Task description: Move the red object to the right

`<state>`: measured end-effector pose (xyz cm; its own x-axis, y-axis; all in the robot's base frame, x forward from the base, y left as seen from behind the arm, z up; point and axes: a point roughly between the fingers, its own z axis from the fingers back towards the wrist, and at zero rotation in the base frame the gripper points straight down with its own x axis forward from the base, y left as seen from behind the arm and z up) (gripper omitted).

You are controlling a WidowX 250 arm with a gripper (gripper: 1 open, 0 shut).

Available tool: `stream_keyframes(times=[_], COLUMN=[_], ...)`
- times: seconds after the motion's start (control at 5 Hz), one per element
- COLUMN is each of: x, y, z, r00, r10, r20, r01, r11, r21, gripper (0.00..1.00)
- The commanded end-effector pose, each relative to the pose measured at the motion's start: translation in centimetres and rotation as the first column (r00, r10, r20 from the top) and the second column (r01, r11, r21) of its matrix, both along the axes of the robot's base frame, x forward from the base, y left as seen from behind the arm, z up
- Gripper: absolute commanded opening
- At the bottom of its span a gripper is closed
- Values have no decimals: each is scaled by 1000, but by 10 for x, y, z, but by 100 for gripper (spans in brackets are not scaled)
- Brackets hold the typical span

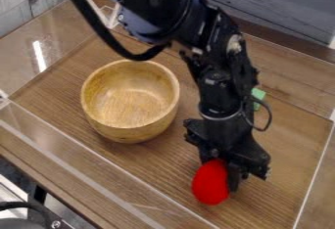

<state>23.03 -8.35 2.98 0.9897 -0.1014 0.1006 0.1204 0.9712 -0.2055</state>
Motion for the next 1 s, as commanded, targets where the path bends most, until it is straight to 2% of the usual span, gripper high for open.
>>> stream_keyframes(times=[0.0, 0.2, 0.6, 0.8], x=[16, 14, 19, 19], y=[6, 3, -27, -26], z=[3, 13, 7, 9], r00=[999, 999, 992, 991], r10=[5, -21, -123, -136], r20=[44, 31, 13, 11], r01=[-4, 21, 123, 136], r11=[1000, 1000, 992, 990], r21=[-15, -6, 18, 37], gripper=[0, 100, 100, 100])
